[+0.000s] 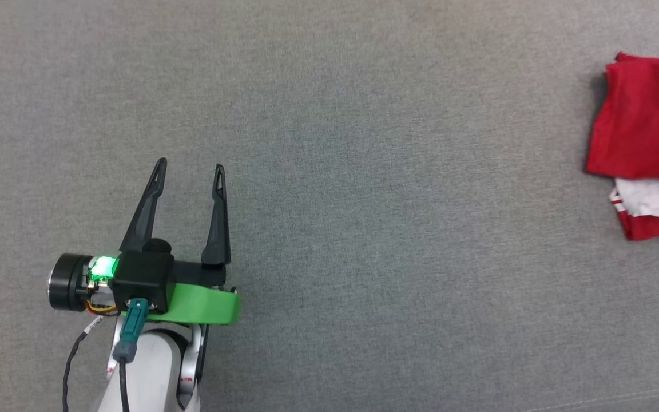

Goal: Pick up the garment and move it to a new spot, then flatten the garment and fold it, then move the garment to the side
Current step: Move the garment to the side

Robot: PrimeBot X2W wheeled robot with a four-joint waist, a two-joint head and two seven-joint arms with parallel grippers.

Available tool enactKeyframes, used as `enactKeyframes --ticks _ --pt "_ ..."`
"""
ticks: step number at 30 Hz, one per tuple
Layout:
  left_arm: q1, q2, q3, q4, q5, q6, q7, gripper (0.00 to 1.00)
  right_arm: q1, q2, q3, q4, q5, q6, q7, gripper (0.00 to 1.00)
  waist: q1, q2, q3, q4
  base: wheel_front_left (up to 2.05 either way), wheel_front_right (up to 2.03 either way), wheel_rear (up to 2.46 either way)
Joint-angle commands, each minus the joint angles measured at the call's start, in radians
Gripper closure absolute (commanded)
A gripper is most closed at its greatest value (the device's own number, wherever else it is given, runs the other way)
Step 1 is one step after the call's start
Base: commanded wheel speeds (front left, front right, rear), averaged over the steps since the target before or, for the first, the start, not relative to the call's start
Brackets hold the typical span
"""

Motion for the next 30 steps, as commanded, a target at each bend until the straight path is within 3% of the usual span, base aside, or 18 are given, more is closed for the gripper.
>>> enactKeyframes --ticks 1,7,14,15,16,17,22,30 --pt "-0.025 0.008 -0.002 -0.010 0.014 0.008 -0.006 0.00 -0.025 -0.008 -0.019 0.021 -0.012 -0.001 0.003 1.00 -0.0001 -0.0001 0.108 0.027 0.00 0.00 0.00" --pt "-0.085 0.007 -0.020 -0.037 0.016 0.018 -0.006 0.00 -0.085 -0.043 -0.134 0.164 -0.054 -0.001 0.000 1.00 -0.0001 -0.0001 0.196 0.040 0.00 0.00 0.00" --pt "-0.122 0.014 -0.032 -0.049 0.014 0.021 -0.006 0.00 -0.150 -0.050 -0.158 0.263 -0.067 -0.001 -0.047 1.00 -0.0001 -0.0001 0.230 0.050 0.00 0.00 0.00" --pt "-0.124 0.014 -0.035 -0.049 0.014 0.021 -0.006 0.00 -0.159 -0.046 -0.155 0.281 -0.071 -0.001 -0.055 0.71 -0.0001 -0.0001 0.228 0.052 0.00 0.00 0.00" --pt "-0.126 0.014 -0.037 -0.047 0.014 0.022 -0.006 0.00 -0.167 -0.042 -0.152 0.292 -0.076 -0.001 -0.066 0.32 -0.0001 -0.0001 0.224 0.054 0.00 0.00 0.00" --pt "-0.125 0.016 -0.038 -0.047 0.013 0.023 -0.006 0.00 -0.177 -0.035 -0.153 0.308 -0.087 -0.001 -0.086 0.00 -0.0001 -0.0001 0.217 0.056 0.00 0.00 0.00" --pt "-0.103 0.015 -0.039 -0.034 0.005 0.034 -0.006 0.00 -0.192 -0.014 -0.150 0.368 -0.137 -0.001 -0.192 0.00 -0.0001 -0.0001 0.152 0.066 0.00 0.00 0.00" --pt "-0.019 0.015 -0.035 -0.008 -0.008 0.043 -0.006 0.00 -0.144 0.057 -0.184 0.380 -0.220 -0.001 -0.485 0.00 -0.0001 -0.0001 0.007 0.075 0.00 0.00 0.00"
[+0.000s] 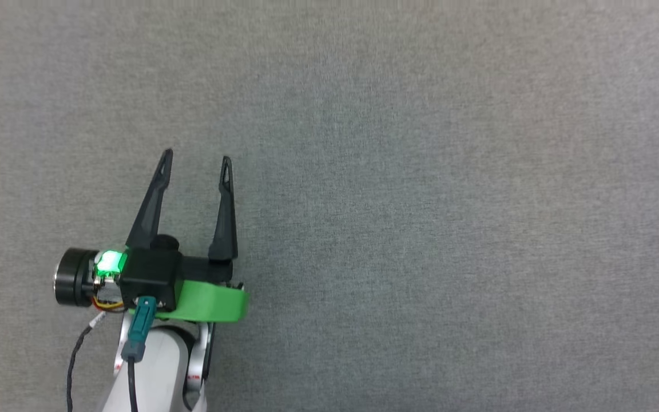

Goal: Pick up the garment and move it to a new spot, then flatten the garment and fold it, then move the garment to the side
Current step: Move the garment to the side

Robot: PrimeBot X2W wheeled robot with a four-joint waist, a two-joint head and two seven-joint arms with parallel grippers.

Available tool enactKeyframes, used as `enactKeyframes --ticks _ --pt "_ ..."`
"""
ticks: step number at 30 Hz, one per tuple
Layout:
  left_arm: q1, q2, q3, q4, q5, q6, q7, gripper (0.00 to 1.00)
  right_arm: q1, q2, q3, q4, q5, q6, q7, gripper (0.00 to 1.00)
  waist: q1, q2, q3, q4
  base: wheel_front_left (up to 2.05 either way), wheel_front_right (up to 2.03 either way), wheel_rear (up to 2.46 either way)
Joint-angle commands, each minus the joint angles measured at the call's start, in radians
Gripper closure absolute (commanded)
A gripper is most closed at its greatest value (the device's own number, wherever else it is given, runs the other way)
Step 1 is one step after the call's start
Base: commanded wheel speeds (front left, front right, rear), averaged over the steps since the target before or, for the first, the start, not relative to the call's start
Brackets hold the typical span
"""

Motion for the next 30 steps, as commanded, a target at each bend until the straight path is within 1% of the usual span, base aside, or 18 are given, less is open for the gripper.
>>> enactKeyframes --ticks 1,3,7,12,16,20,24,30 --pt "0.021 0.005 0.006 0.008 -0.006 0.008 -0.006 0.00 0.026 0.024 -0.008 -0.008 -0.020 -0.001 -0.050 0.00 0.0000 -0.0001 -0.093 0.008 0.00 0.00 0.00" --pt "0.042 0.004 0.010 0.013 -0.010 0.009 -0.006 0.00 0.044 0.061 -0.019 -0.027 -0.047 -0.001 -0.119 0.00 0.0000 -0.0001 -0.126 0.009 0.00 0.00 0.00" --pt "0.082 0.002 0.020 0.023 -0.017 0.009 -0.006 0.00 0.077 0.168 -0.056 -0.080 -0.112 -0.001 -0.224 0.00 0.0000 -0.0001 -0.184 0.013 0.00 0.00 0.00" --pt "0.123 -0.001 0.039 0.037 -0.026 0.005 -0.006 0.00 0.149 0.321 -0.109 -0.212 -0.210 -0.001 -0.289 0.00 0.0000 -0.0001 -0.245 0.027 0.00 0.00 0.00" --pt "0.148 -0.005 0.053 0.046 -0.028 0.004 -0.006 0.00 0.227 0.460 -0.129 -0.367 -0.302 -0.001 -0.310 0.00 0.0000 -0.0001 -0.284 0.043 0.00 0.00 0.00" --pt "0.165 -0.009 0.066 0.052 -0.030 -0.002 -0.006 0.00 0.325 0.567 -0.121 -0.494 -0.337 -0.001 -0.313 0.00 0.0000 -0.0001 -0.318 0.060 0.00 0.00 0.00" --pt "0.181 -0.014 0.074 0.059 -0.030 -0.008 -0.006 0.00 0.419 0.645 -0.087 -0.581 -0.350 -0.001 -0.314 0.00 0.0000 -0.0001 -0.348 0.077 0.00 0.00 0.00" --pt "0.204 -0.021 0.079 0.071 -0.026 -0.017 -0.006 0.00 0.561 0.739 -0.066 -0.617 -0.346 -0.001 -0.314 0.00 0.0000 -0.0001 -0.387 0.094 0.00 0.00 0.00"
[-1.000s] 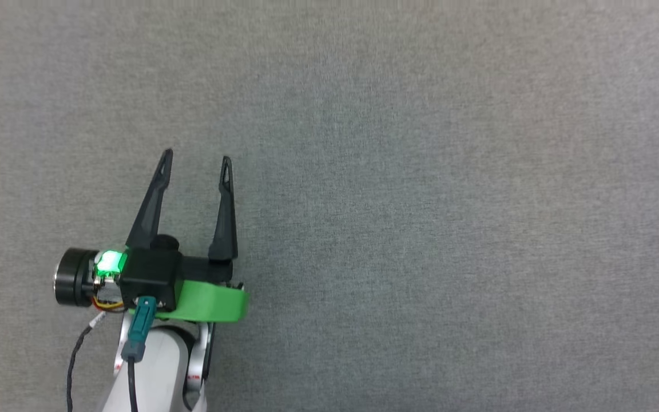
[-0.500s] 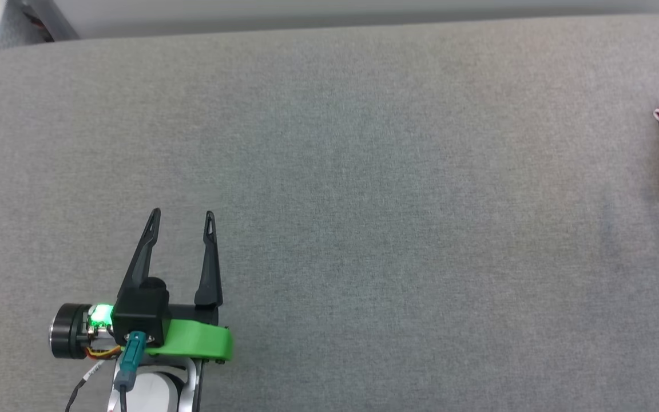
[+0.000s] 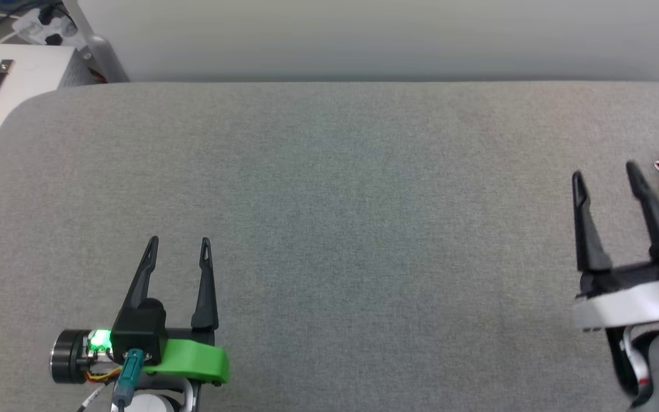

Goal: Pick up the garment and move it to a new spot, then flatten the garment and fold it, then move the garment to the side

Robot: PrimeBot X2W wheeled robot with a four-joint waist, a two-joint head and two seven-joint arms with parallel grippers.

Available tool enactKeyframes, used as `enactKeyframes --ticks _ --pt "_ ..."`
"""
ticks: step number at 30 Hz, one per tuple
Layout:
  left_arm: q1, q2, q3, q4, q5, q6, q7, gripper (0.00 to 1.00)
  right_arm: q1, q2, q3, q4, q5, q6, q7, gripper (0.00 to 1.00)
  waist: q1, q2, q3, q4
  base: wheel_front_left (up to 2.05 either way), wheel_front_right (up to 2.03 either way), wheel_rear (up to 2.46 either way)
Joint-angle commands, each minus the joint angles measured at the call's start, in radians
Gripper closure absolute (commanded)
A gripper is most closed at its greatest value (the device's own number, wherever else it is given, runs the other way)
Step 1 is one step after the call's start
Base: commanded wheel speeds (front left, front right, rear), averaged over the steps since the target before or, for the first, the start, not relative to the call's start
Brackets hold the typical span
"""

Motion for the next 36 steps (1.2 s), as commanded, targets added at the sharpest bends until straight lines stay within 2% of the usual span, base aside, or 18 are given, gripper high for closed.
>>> enactKeyframes --ticks 1,8,16,36 --pt "0.016 -0.004 0.004 0.003 -0.001 -0.006 -0.006 0.00 0.031 0.013 -0.001 -0.008 0.002 -0.001 -0.005 0.00 0.0001 0.0000 -0.023 0.016 0.00 0.00 0.00" --pt "0.045 -0.007 0.007 0.007 0.005 -0.017 -0.006 0.00 0.164 0.078 -0.019 -0.015 0.025 -0.001 -0.005 0.00 0.0001 0.0000 -0.053 0.020 0.00 0.00 0.00" --pt "0.069 0.000 0.010 0.017 0.008 -0.034 -0.006 0.00 0.263 0.107 -0.016 -0.019 0.035 -0.001 -0.005 0.00 0.0001 0.0000 -0.083 0.024 0.00 0.00 0.00" --pt "0.099 -0.010 0.022 0.029 0.005 -0.061 -0.006 0.00 0.308 0.131 -0.001 -0.010 0.025 -0.001 -0.005 0.00 0.0001 0.0000 -0.103 0.025 0.00 0.00 0.00"
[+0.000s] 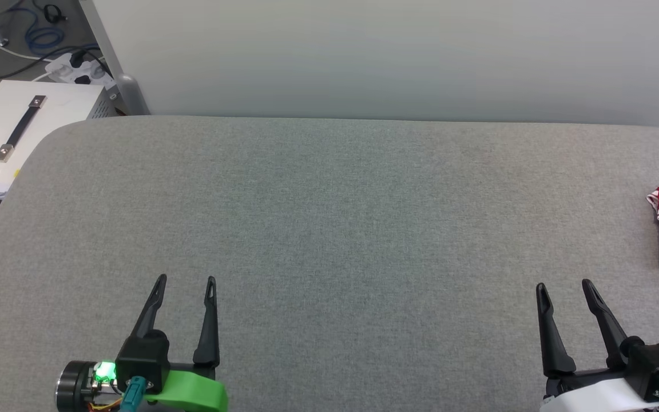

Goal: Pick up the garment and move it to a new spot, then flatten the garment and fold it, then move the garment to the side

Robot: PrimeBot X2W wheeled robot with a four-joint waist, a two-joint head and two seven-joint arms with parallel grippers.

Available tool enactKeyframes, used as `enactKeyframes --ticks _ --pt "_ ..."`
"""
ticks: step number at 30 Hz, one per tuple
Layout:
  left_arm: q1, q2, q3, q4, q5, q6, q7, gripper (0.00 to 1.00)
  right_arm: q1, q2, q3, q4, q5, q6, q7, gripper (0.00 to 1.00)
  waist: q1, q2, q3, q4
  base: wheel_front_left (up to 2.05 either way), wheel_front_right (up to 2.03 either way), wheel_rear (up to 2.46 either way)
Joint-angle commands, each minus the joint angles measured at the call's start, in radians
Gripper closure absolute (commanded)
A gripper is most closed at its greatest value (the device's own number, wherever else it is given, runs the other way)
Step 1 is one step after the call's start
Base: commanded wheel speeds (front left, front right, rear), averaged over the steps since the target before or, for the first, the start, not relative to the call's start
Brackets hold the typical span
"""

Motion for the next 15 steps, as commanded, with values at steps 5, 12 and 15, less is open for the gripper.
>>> enactKeyframes --ticks 5,12,15 --pt "-0.001 0.001 0.001 0.001 0.000 -0.004 0.002 1.00 -0.001 0.001 0.000 0.000 0.000 0.000 0.001 1.00 0.0000 0.0000 0.004 -0.001 0.00 0.00 0.00" --pt "-0.004 -0.002 0.002 0.000 0.001 -0.004 0.011 1.00 -0.006 0.002 0.001 0.002 -0.005 0.000 0.011 1.00 0.0000 0.0000 0.003 -0.004 0.00 0.00 0.00" --pt "-0.006 -0.004 0.004 -0.001 0.002 -0.005 0.018 1.00 -0.009 0.002 0.001 0.003 -0.008 0.000 0.018 1.00 0.0000 0.0000 0.003 -0.007 0.00 0.00 0.00"
